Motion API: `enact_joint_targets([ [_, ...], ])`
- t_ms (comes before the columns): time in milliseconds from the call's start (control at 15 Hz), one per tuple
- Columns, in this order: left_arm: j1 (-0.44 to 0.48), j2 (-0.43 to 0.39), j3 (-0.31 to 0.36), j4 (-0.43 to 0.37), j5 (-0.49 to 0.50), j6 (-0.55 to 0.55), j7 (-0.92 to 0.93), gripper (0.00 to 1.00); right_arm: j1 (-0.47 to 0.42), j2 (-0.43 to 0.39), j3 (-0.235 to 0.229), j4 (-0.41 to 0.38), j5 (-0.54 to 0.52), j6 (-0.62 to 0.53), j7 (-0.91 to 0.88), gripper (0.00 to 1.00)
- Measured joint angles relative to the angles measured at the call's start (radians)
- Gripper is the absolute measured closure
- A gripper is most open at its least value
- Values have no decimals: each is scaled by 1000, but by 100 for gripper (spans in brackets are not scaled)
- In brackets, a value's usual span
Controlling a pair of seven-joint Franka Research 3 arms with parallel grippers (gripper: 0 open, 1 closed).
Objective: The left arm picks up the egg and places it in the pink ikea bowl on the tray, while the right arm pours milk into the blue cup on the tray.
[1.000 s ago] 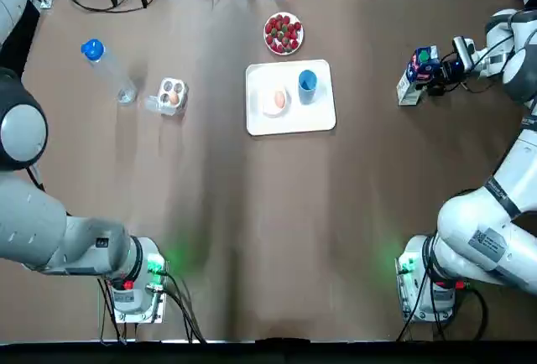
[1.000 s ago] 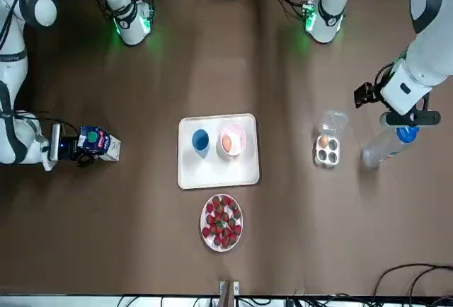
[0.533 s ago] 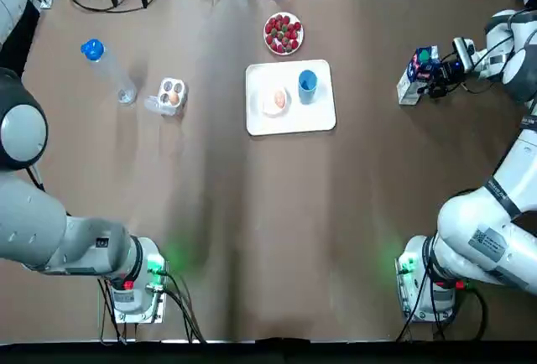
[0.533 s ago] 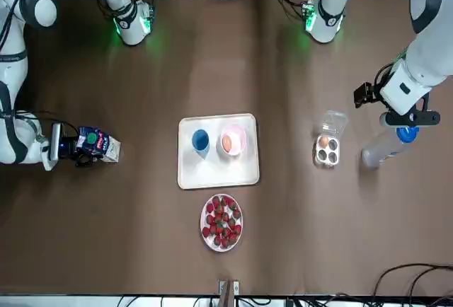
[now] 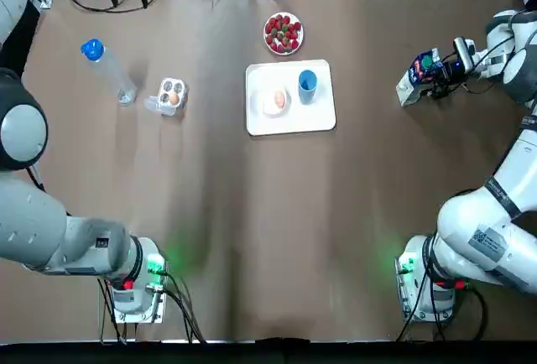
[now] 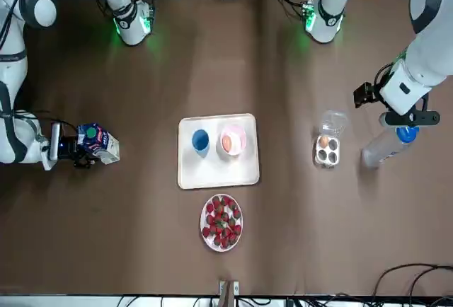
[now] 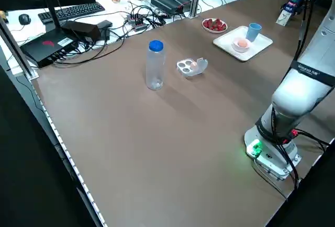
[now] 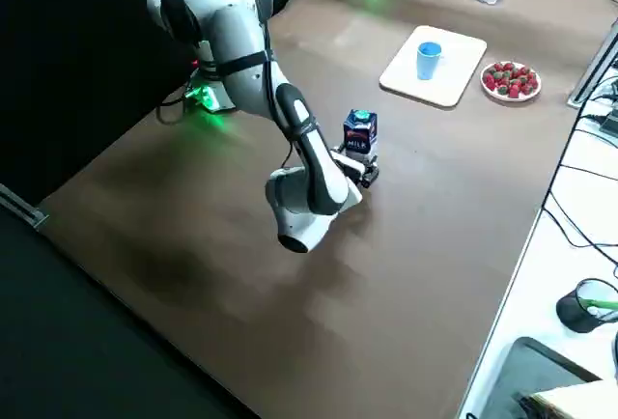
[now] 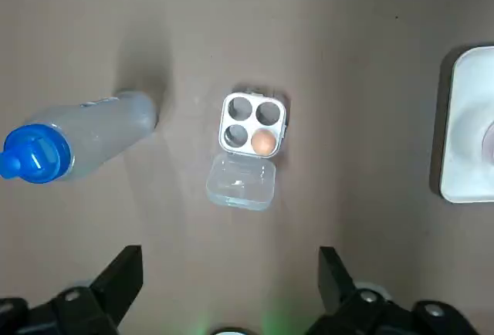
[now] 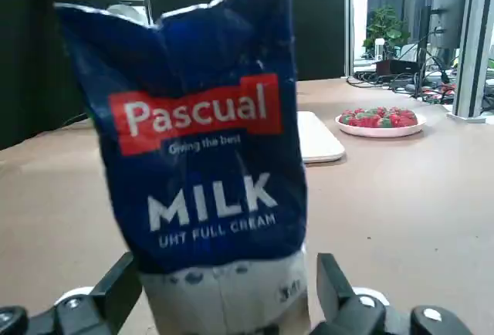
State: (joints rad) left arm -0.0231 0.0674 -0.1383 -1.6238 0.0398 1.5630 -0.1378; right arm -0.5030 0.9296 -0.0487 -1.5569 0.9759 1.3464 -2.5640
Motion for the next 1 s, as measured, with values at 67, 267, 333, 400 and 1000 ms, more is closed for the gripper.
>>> enact_joint_targets([
  [67, 0, 1, 0, 0, 0, 0, 0, 0, -1, 0, 0, 0, 0, 0, 0, 0],
  [267, -1, 4, 0, 0, 0, 5, 0, 0, -7, 0, -1, 1, 0, 0, 0, 0],
  [333, -1, 5, 0, 0, 0, 6, 0, 0, -12, 0, -2, 2, 0, 0, 0, 0],
  [400, -1, 6, 0, 0, 0, 6, 0, 0, -18, 0, -2, 3, 0, 0, 0, 0],
  [1000, -1, 7, -1, 0, 0, 7, 0, 0, -111, -1, -5, 25, -21, -3, 0, 0],
])
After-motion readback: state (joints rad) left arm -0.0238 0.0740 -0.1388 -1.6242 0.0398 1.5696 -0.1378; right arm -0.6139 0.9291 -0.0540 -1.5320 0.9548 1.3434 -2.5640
